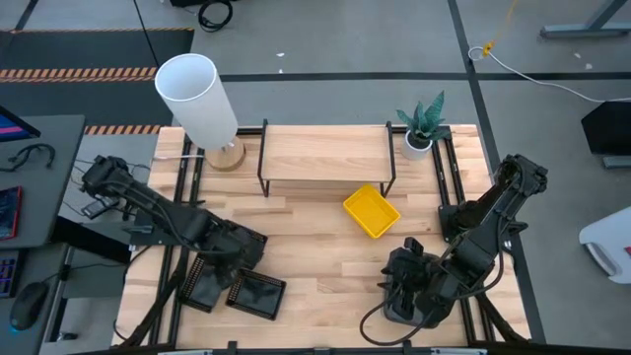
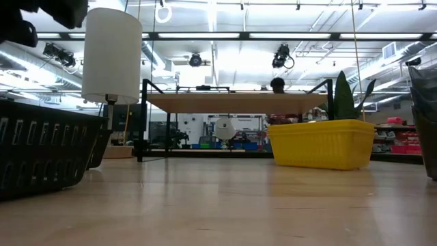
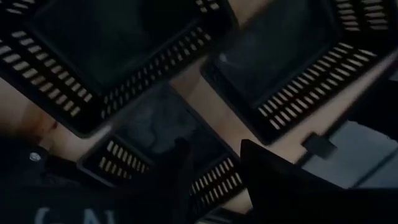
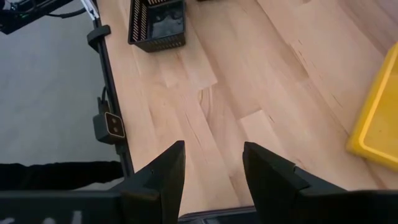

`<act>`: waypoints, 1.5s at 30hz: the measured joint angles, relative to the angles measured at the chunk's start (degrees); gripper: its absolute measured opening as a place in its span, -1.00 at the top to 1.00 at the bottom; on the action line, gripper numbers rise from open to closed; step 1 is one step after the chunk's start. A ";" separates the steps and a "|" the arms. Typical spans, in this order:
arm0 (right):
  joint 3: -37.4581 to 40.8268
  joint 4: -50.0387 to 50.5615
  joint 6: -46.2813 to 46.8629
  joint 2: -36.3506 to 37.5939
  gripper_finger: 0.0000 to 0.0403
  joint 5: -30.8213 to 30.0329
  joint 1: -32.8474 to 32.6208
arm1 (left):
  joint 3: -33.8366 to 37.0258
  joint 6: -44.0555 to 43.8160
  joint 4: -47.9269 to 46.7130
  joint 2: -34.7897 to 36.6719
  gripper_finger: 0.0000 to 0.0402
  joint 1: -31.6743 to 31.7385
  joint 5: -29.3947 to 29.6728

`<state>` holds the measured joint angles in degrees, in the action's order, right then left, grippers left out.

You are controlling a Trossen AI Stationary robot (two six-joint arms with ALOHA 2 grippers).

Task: Stack baskets on shelf by color
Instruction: Stack the bottom left black bin on top of the top black bin

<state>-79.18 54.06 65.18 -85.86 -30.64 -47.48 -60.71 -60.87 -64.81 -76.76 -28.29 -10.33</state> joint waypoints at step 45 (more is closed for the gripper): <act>0.00 -0.02 -0.89 -0.02 0.17 -0.84 0.76 | 16.91 -39.03 18.11 2.53 0.33 -15.47 11.20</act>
<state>-79.18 54.04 64.29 -85.89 -31.48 -46.72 -43.80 -99.90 -46.70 -74.23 -43.77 0.86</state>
